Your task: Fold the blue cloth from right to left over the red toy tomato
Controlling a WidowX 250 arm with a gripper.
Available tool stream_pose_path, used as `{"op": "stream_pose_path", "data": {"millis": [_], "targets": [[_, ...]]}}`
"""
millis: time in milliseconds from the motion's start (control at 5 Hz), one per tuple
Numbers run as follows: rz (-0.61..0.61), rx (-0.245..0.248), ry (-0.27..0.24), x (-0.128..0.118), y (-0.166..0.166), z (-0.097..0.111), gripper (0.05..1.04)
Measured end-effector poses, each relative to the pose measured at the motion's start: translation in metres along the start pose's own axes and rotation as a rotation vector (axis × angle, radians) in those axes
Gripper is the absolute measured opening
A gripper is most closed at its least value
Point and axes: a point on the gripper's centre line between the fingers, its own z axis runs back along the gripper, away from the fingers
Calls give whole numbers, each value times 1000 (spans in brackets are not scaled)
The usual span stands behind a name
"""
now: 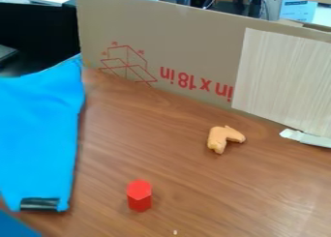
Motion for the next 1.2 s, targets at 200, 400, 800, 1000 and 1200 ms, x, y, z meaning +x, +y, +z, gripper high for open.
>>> {"op": "stream_pose_path", "data": {"millis": [200, 400, 800, 1000, 1200], "targets": [[14, 1, -12, 10, 12, 4, 80], [31, 13, -5, 13, 21, 3, 235], [52, 4, -14, 15, 31, 16, 808], [65, -17, 17, 14, 26, 25, 1004], [111, -9, 80, 25, 22, 41, 1002]]}}
